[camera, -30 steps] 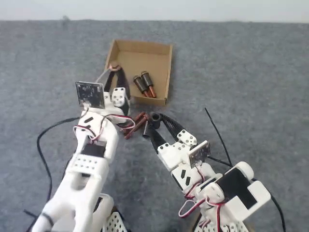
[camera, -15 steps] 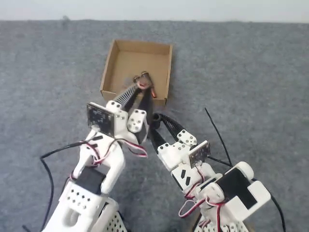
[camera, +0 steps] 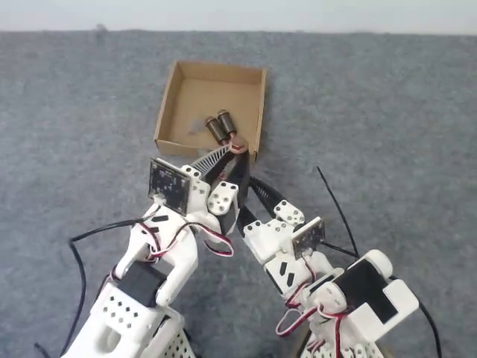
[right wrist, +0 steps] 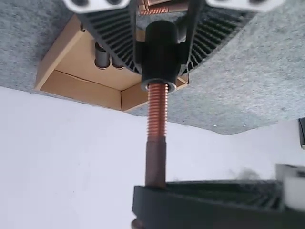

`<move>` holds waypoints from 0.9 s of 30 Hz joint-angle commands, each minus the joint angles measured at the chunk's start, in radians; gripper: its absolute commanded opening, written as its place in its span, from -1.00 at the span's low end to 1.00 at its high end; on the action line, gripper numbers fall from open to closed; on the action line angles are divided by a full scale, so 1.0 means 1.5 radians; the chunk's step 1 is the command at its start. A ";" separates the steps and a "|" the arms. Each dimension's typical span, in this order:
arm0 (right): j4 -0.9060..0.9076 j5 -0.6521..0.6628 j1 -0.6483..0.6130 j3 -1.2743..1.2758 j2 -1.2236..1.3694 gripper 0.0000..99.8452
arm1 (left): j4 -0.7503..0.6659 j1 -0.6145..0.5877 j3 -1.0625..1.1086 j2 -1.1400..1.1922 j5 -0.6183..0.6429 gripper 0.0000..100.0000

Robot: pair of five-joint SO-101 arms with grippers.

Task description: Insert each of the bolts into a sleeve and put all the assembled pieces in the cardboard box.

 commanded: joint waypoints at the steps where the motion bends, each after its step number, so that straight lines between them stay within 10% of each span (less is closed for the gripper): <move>1: 0.004 -0.005 0.009 0.012 -0.025 -0.99 | 0.003 0.001 -0.043 -0.019 0.019 -0.98; 27: 0.033 -0.004 0.009 0.012 -0.026 -0.99 | 0.041 0.000 -0.018 -0.019 0.017 -0.98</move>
